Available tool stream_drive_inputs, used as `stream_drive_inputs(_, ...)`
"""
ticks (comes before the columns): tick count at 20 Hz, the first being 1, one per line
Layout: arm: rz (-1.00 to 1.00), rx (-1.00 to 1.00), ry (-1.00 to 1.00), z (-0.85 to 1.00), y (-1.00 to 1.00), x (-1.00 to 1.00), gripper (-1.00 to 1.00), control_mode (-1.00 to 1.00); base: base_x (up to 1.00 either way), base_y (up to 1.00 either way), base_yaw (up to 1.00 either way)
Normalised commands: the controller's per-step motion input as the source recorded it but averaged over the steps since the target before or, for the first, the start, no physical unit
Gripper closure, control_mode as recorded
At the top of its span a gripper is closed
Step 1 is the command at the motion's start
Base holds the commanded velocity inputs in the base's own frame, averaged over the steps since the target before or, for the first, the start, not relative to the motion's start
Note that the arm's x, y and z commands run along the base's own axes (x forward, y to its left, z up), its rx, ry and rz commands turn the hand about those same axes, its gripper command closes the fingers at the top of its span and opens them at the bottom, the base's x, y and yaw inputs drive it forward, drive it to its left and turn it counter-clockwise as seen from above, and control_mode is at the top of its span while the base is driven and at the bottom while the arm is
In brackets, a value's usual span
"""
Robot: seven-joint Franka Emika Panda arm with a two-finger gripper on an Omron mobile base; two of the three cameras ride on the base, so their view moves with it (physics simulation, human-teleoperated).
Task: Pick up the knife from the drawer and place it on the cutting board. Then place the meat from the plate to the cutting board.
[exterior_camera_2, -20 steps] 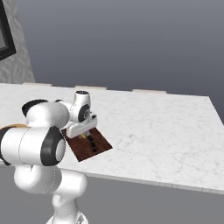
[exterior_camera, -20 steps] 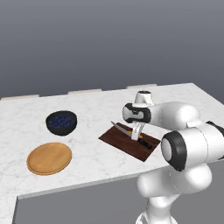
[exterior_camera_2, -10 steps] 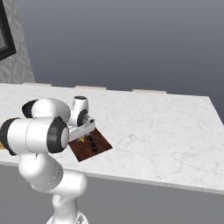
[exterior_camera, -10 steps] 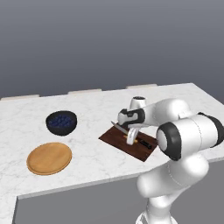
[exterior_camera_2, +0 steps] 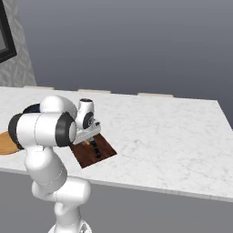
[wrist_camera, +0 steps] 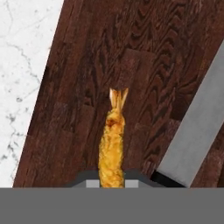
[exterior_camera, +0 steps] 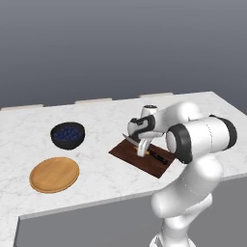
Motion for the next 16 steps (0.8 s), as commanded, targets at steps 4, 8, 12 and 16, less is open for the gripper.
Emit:
stream_drive_inputs(4,0.0,0.0,0.0,0.0,0.19,0.12,-1.0,-1.0,0.0,0.0,0.0)
stream_drive_inputs(8,0.0,0.0,0.0,0.0,0.01,0.01,-1.0,-1.0,0.0,0.0,0.0)
stream_drive_inputs(12,0.0,0.0,0.01,0.03,0.0,0.0,-1.0,-1.0,0.0,0.0,0.0)
stream_drive_inputs(16,0.0,0.0,0.0,0.4,-0.02,-0.02,-1.0,-1.0,0.0,0.0,0.0)
